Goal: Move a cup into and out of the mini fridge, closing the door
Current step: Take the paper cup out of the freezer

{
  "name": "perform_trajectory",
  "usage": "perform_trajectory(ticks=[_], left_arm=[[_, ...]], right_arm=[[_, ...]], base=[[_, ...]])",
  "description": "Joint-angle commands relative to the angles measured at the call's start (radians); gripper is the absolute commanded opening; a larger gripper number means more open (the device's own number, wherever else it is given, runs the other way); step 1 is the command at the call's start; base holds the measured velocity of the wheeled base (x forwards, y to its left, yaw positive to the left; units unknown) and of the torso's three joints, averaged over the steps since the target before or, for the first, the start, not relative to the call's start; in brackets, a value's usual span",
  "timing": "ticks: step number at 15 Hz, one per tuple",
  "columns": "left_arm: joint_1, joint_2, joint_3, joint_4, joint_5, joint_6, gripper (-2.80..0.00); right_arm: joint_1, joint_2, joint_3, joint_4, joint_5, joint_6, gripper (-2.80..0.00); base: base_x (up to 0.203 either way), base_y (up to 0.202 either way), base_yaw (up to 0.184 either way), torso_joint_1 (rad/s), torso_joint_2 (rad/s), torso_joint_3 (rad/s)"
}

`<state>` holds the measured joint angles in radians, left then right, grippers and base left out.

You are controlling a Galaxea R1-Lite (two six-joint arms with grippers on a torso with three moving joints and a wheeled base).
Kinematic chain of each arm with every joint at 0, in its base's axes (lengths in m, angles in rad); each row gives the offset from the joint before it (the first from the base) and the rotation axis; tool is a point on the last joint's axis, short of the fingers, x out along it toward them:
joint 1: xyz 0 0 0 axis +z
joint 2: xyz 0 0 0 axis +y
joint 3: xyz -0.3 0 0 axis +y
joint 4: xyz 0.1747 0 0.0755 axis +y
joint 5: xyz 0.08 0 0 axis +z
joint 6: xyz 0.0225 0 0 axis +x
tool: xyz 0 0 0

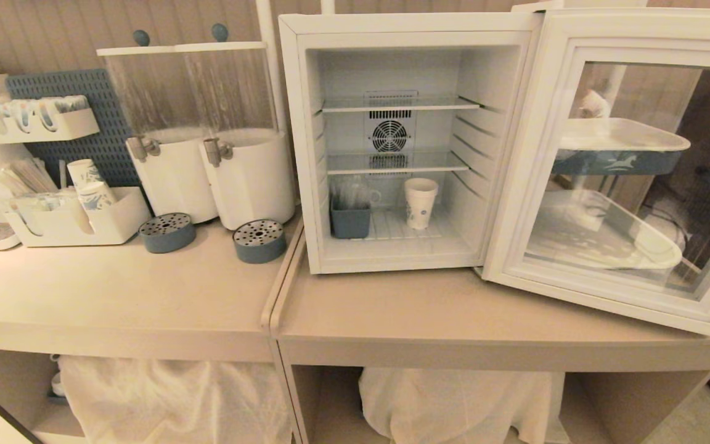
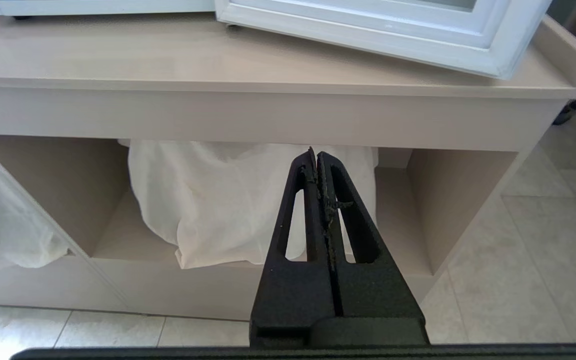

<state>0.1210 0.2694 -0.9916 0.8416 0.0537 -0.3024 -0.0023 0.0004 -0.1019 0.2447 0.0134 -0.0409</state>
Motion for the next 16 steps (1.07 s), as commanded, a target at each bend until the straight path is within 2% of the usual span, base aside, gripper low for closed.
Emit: perform_trajectory(ticks=[1,3,5,6,8,9,10,11,13,16], left_arm=[[-0.105,-0.008,0.057,-0.043,0.009,0.001,-2.80],[-0.117,-0.116,0.169,-0.056,0.031,0.033,-2.80],[-0.119,-0.243,0.360,-0.096,0.083,0.082,-2.80],[-0.120,-0.260,0.468,-0.183,0.102,0.095,-2.80],[-0.120,-0.263,0.730,-0.539,0.110,0.166,-2.80],[-0.120,-0.265,0.857,-0.705,0.095,0.210,-2.80],[-0.121,-0.267,0.940,-0.803,0.065,0.225,-2.80],[-0.121,-0.269,0.987,-0.836,0.016,0.233,-2.80],[-0.121,-0.271,0.965,-0.807,-0.036,0.260,-2.80],[-0.121,-0.272,0.975,-0.806,-0.055,0.322,-2.80]], right_arm=[[0.001,0.001,-0.001,0.001,0.002,-0.001,-2.80],[0.001,0.001,0.001,-0.001,0.000,-0.001,-2.80],[0.001,0.001,-0.001,0.001,0.002,-0.001,-2.80],[0.001,0.001,0.001,0.001,0.000,0.001,-2.80],[0.001,0.001,0.001,-0.001,0.000,0.003,-2.80],[0.001,0.001,0.001,-0.001,0.000,0.003,-2.80],[0.001,0.001,0.001,-0.001,0.000,0.003,-2.80],[0.001,0.001,0.001,-0.001,0.000,0.003,-2.80],[0.001,0.001,0.001,-0.001,0.000,0.004,-2.80],[0.001,0.001,0.001,-0.001,0.000,0.006,-2.80]], base=[[0.000,0.000,0.000,0.000,0.00,0.000],[0.000,0.000,0.000,0.000,0.00,0.000],[0.000,0.000,0.000,0.000,0.00,0.000],[0.000,0.000,0.000,0.000,0.00,0.000],[0.000,0.000,0.000,0.000,0.00,0.000],[0.000,0.000,0.000,0.000,0.00,0.000],[0.000,0.000,0.000,0.000,0.00,0.000],[0.000,0.000,0.000,0.000,0.00,0.000],[0.000,0.000,0.000,0.000,0.00,0.000],[0.000,0.000,0.000,0.000,0.00,0.000]])
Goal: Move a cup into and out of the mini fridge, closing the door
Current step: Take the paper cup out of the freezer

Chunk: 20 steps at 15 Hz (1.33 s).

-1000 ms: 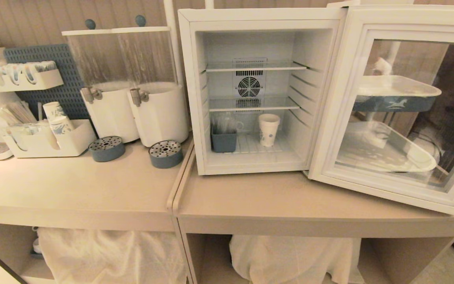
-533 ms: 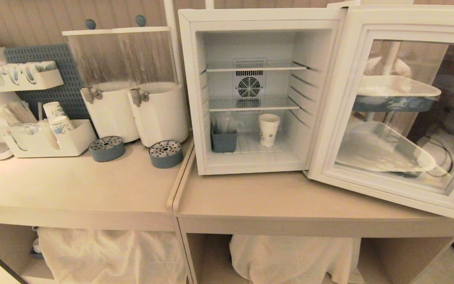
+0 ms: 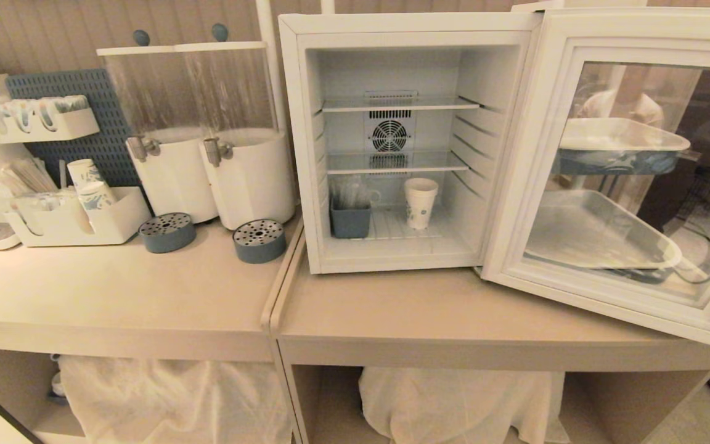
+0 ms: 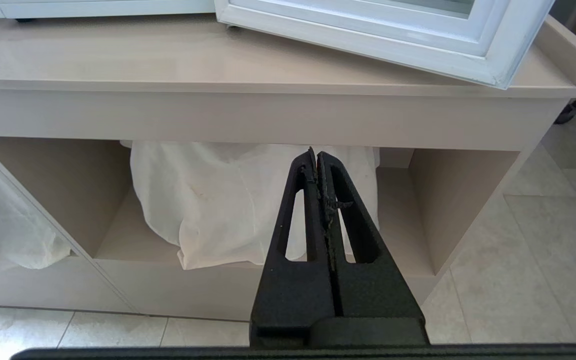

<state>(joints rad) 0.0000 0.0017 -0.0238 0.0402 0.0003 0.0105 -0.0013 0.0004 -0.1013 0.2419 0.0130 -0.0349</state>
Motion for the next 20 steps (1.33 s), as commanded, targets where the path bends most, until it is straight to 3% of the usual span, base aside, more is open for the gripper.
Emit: perform_trajectory(ticks=[1,7,15,20], left_arm=[[0.000,-0.003,0.005,-0.005,-0.002,0.011,-2.80],[0.000,-0.003,0.002,0.007,-0.002,0.012,-2.80],[0.000,-0.004,0.005,-0.005,-0.002,0.011,-2.80],[0.000,-0.003,0.005,-0.002,0.000,0.011,-2.80]], right_arm=[[0.000,0.001,0.000,0.001,0.001,0.000,-2.80],[0.000,0.001,0.000,0.001,0.001,0.000,-2.80],[0.000,0.001,0.000,0.000,0.001,0.000,-2.80],[0.000,0.001,0.000,0.000,0.001,0.001,-2.80]], base=[[0.000,0.000,0.000,0.000,0.00,0.000],[-0.001,0.011,0.001,0.001,0.00,0.000],[0.015,0.172,0.000,0.002,0.00,0.004],[0.032,0.034,0.001,0.000,0.00,-0.001]])
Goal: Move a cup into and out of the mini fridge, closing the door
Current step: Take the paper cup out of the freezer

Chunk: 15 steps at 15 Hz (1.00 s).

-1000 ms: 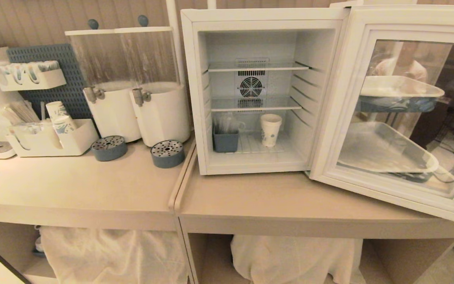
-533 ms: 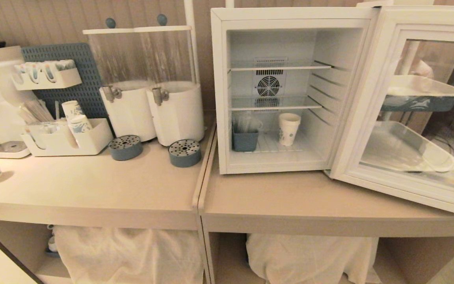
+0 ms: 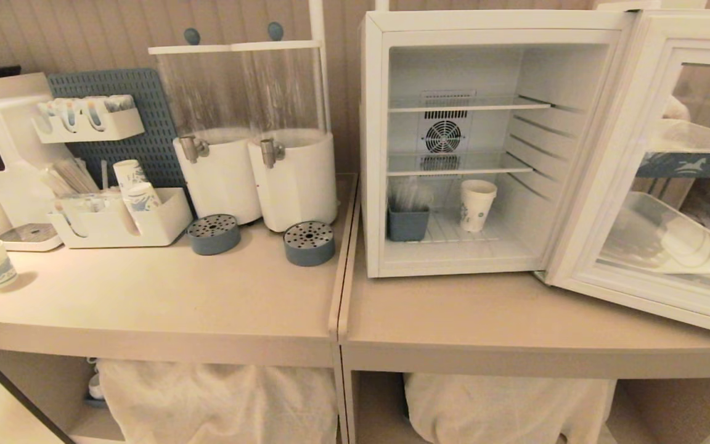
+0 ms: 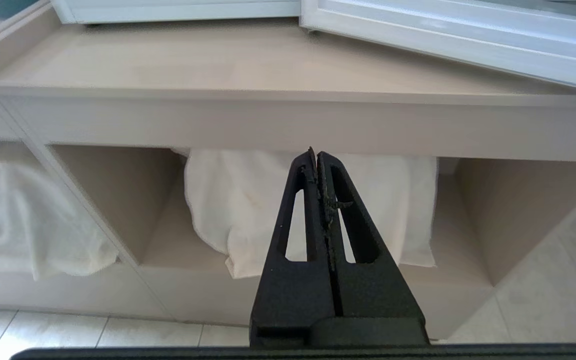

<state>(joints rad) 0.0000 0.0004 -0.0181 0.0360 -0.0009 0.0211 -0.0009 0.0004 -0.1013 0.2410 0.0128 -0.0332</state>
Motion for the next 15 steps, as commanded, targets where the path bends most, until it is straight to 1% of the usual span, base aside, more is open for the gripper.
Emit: perform_trajectory(ticks=[1,4,7,8,9,11,12,15], left_arm=[[0.000,-0.002,0.000,0.001,0.001,0.000,-2.80],[0.000,-0.003,0.001,-0.001,-0.001,-0.004,-2.80],[0.000,-0.003,0.001,-0.002,-0.001,-0.013,-2.80],[0.000,-0.003,0.001,-0.002,-0.001,-0.013,-2.80],[0.000,-0.003,0.001,-0.002,-0.001,-0.013,-2.80],[0.000,-0.002,0.003,-0.005,-0.002,-0.020,-2.80],[0.000,-0.002,0.006,-0.013,-0.002,-0.020,-2.80],[0.000,-0.002,0.006,-0.014,-0.002,-0.020,-2.80]], right_arm=[[-0.001,0.001,0.000,0.001,0.001,-0.001,-2.80],[-0.001,0.001,0.000,0.001,0.001,-0.001,-2.80],[-0.001,-0.002,-0.017,-0.017,0.003,0.007,-2.80],[-0.001,0.003,-0.072,-0.029,0.006,0.010,-2.80],[-0.001,0.027,-0.160,-0.032,0.010,0.011,-2.80],[-0.001,0.153,-0.376,-0.038,0.012,0.011,-2.80],[-0.001,0.258,-0.471,-0.042,0.012,0.013,-2.80],[-0.001,0.690,-0.727,-0.053,0.018,0.015,-2.80]], base=[[0.064,0.007,-0.005,0.006,0.00,0.002],[0.112,0.001,-0.004,0.003,0.00,0.000],[0.000,0.000,0.000,0.000,0.00,0.000],[0.000,0.000,0.000,0.000,0.00,0.000],[0.000,0.000,0.000,0.000,0.00,0.000],[0.000,0.000,0.000,0.000,0.00,0.000],[0.000,0.000,0.000,0.000,0.00,0.000],[0.000,0.000,0.000,0.000,0.00,0.000]])
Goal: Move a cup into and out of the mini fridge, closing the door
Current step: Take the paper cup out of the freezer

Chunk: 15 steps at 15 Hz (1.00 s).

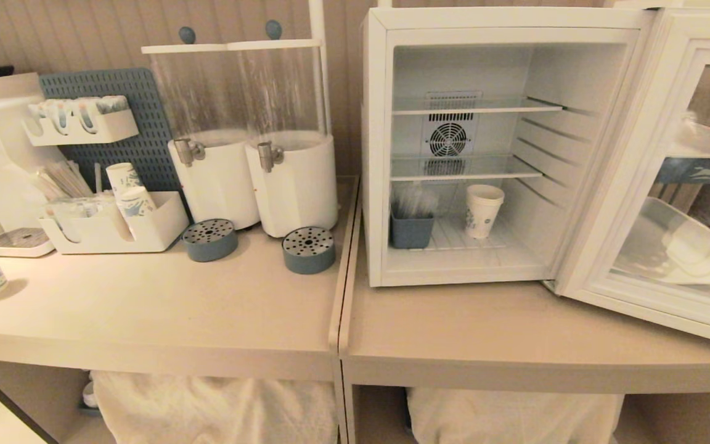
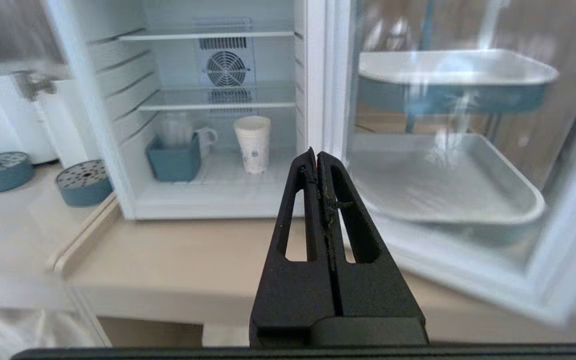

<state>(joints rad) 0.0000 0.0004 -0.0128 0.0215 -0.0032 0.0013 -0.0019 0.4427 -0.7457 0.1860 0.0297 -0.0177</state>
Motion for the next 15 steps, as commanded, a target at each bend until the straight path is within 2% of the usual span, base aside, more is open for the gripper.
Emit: perform_trajectory(ticks=[1,5,9,10,12,14,15], left_arm=[[0.000,-0.002,0.000,0.000,0.000,-0.001,-2.80],[0.000,-0.002,0.000,0.000,0.002,-0.004,-2.80],[0.000,-0.002,0.000,0.000,0.002,-0.004,-2.80],[0.000,-0.002,0.000,0.000,0.002,-0.003,-2.80],[0.000,-0.002,0.000,0.000,0.002,-0.004,-2.80],[0.000,-0.002,0.000,0.000,0.002,-0.004,-2.80],[0.000,-0.002,0.000,0.000,0.002,-0.003,-2.80]], right_arm=[[0.001,0.368,-0.148,-0.001,0.016,-0.004,-2.80],[-0.010,0.806,-0.264,-0.040,0.247,-0.064,-2.80],[-0.025,1.097,-0.263,-0.191,0.422,-0.118,-2.80],[-0.028,1.149,-0.241,-0.241,0.462,-0.138,0.00],[-0.031,1.228,-0.167,-0.386,0.513,-0.172,0.00],[-0.009,1.289,-0.076,-0.613,0.501,-0.182,0.00],[0.013,1.320,-0.037,-0.719,0.471,-0.184,0.00]], base=[[0.000,0.000,0.000,0.000,0.00,0.000],[0.000,0.000,0.000,0.000,0.00,0.000],[0.000,0.000,0.000,0.000,0.00,0.000],[0.000,0.000,0.000,0.000,0.00,0.000],[0.000,0.000,0.000,0.000,0.00,0.000],[0.000,0.000,0.000,0.000,0.00,0.000],[0.000,0.000,0.000,0.000,0.00,0.000]])
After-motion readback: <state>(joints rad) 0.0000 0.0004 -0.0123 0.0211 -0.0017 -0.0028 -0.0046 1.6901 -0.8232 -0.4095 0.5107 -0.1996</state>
